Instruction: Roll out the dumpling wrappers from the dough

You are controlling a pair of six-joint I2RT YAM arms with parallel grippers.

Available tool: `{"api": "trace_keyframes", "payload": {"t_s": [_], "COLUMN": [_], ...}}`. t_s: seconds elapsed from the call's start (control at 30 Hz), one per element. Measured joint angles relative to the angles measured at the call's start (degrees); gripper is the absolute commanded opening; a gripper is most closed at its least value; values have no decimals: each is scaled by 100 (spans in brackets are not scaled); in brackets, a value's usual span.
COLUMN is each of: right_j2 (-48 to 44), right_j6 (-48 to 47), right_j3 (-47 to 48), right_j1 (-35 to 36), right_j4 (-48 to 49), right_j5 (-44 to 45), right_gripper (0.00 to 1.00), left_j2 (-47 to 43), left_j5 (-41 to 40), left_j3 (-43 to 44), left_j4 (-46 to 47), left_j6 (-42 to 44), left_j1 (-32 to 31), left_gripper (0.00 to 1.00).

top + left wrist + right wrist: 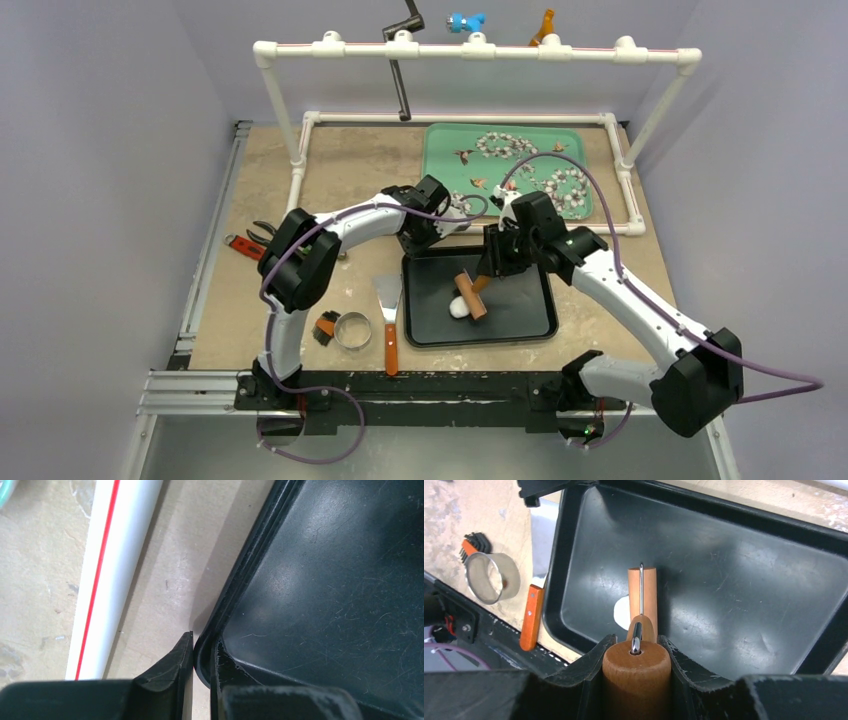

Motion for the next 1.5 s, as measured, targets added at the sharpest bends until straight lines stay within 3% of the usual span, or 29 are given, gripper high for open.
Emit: {"api": "trace_keyframes", "payload": {"t_s": [0.27, 0.63, 0.73, 0.87, 1.03, 1.23, 1.5], "right_j2": [-22, 249, 249, 186, -13, 55, 686], "right_j6": [133, 304, 306, 249, 181, 31, -138], "right_j3": [-221, -448, -354, 76, 446, 439, 439], "right_j1": [9, 592, 702, 743, 1016, 1226, 1268], "right_j4": [435, 765, 629, 332, 420, 468, 428], "right_j5": [-173, 542, 732, 938, 785, 365, 328], "right_gripper": [0, 0, 0, 0, 0, 0, 0], "left_j2": [0, 0, 0, 0, -168, -1040, -1860], "left_j5": [-203, -210, -203, -289, -313, -9, 662], "left_j3": [2, 17, 57, 81, 79, -302, -560], "left_j4": [-13, -31, -85, -125, -149, 28, 83], "left_j6": [-15, -50, -59, -103, -225, -468, -562], "left_j1": [4, 0, 0, 0, 116, 468, 730], "left_gripper": [0, 0, 23, 37, 42, 47, 50]}}
